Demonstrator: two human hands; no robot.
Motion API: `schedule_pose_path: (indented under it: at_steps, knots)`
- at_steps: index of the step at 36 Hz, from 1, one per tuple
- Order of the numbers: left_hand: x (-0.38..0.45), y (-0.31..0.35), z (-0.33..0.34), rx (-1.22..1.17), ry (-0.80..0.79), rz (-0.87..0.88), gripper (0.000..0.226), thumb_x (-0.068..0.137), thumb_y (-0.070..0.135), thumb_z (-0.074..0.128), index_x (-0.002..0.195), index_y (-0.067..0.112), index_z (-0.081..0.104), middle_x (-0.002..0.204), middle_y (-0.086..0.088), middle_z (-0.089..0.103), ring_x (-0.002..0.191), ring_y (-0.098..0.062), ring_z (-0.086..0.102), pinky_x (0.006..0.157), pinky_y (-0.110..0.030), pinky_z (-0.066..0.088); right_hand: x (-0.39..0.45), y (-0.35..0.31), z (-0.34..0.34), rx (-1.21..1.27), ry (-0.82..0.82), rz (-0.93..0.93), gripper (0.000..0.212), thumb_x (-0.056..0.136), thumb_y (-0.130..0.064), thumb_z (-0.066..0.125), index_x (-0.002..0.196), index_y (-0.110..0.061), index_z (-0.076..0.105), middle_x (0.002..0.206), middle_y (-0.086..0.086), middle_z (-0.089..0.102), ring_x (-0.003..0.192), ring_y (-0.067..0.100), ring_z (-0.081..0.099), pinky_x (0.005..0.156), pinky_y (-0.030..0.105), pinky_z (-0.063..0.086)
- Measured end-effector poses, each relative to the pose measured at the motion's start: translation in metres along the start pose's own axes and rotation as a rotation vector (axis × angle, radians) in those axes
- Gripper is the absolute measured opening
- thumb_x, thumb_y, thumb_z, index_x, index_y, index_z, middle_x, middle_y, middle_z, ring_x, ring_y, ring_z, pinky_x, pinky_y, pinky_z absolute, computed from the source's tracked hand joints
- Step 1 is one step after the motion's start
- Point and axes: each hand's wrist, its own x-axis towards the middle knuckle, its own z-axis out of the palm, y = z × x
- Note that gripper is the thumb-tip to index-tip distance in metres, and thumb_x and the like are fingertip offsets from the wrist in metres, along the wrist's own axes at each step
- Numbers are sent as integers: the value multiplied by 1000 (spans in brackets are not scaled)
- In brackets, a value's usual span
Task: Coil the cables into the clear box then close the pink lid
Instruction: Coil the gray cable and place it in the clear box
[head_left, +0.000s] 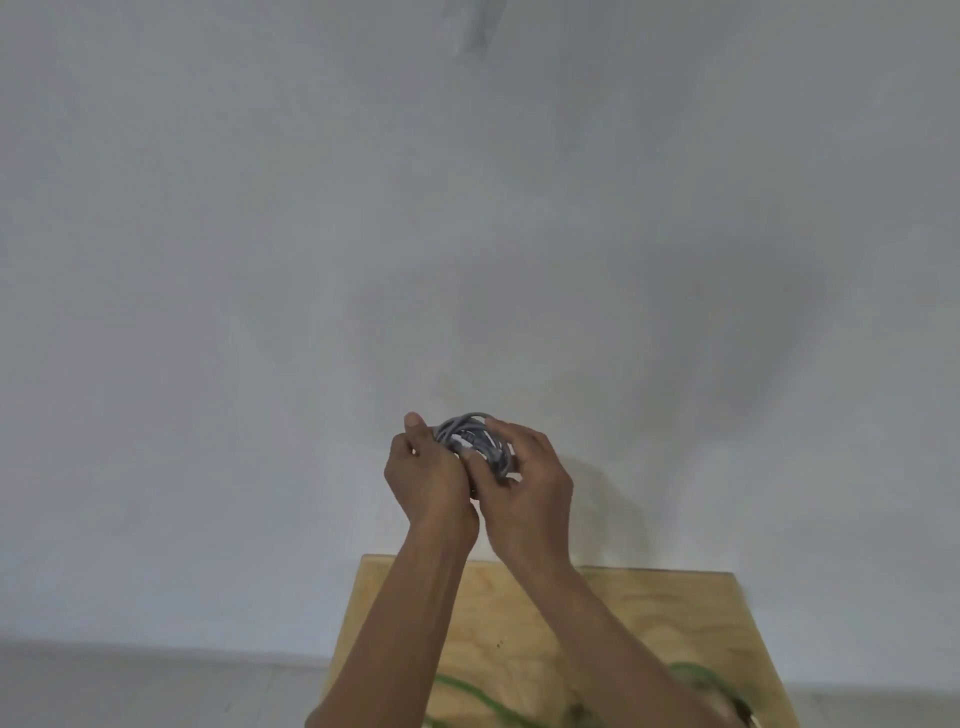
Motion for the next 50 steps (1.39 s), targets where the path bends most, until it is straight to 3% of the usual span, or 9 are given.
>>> schedule_pose_path:
  at_steps: [5, 9, 16, 21, 24, 29, 38, 44, 50]
  knots:
    - [6, -10, -14, 72, 6, 62, 44, 103, 48, 43, 84, 12, 60, 85, -9, 70, 81, -29, 70, 75, -44, 60, -11, 0, 16, 6, 87, 118, 38, 77, -27, 85, 109, -30, 64, 103, -16, 66, 85, 10, 67, 76, 20, 52]
    - [17, -23, -27, 73, 13, -48, 48, 103, 46, 45, 79, 8, 62, 79, -11, 70, 77, -31, 70, 74, -44, 60, -24, 4, 21, -37, 55, 111, 28, 78, -28, 84, 101, -32, 69, 101, -16, 68, 86, 3, 65, 73, 13, 49]
    - [25, -43, -46, 82, 62, -157, 47, 105, 37, 44, 75, 4, 59, 70, -11, 64, 62, -26, 64, 66, -33, 56, -65, 23, 0, -35, -285, 71, 52, 94, -10, 65, 144, -21, 52, 130, -4, 58, 111, 7, 62, 82, 16, 56]
    - [3, -51, -49, 91, 47, -187, 48, 105, 37, 44, 70, 6, 53, 65, -9, 57, 61, -28, 58, 64, -36, 53, -81, 27, -8, -210, -155, -67, 46, 98, -26, 56, 141, -11, 55, 122, 3, 65, 103, 6, 62, 82, 24, 59]
    - [-12, -56, -48, 120, 36, -151, 46, 104, 43, 42, 80, 7, 58, 80, -11, 67, 77, -31, 67, 74, -42, 58, -84, 21, -12, -230, -39, -39, 42, 96, -30, 57, 134, -11, 62, 117, 2, 70, 99, 8, 64, 80, 28, 59]
    - [-43, -60, -46, 172, 56, -97, 45, 102, 50, 39, 84, 14, 59, 88, -8, 67, 86, -30, 67, 85, -53, 56, -84, 10, -33, -196, 33, 120, 44, 87, -24, 76, 129, -16, 65, 101, 1, 76, 81, 16, 71, 74, -3, 39]
    - [-101, -79, -56, 199, 67, -61, 44, 101, 46, 48, 78, 10, 59, 82, -8, 67, 76, -26, 63, 67, -37, 53, -108, 25, -84, -108, 5, 174, 39, 86, -17, 77, 125, -12, 69, 86, -1, 73, 72, 14, 68, 69, -3, 38]
    - [-122, -94, -89, 317, -36, 23, 18, 87, 32, 76, 79, 17, 76, 73, 2, 76, 78, -23, 73, 84, -47, 60, -132, 34, -99, -102, -34, 212, 39, 88, -21, 76, 125, -13, 69, 90, 5, 77, 71, 14, 65, 68, -3, 36]
    - [-141, -98, -105, 441, -30, 182, 18, 92, 33, 71, 74, 36, 74, 72, 16, 75, 75, -5, 71, 79, -26, 56, -149, 32, -93, -55, -13, 294, 40, 86, -17, 77, 125, -12, 69, 99, 9, 78, 74, 13, 64, 72, 2, 43]
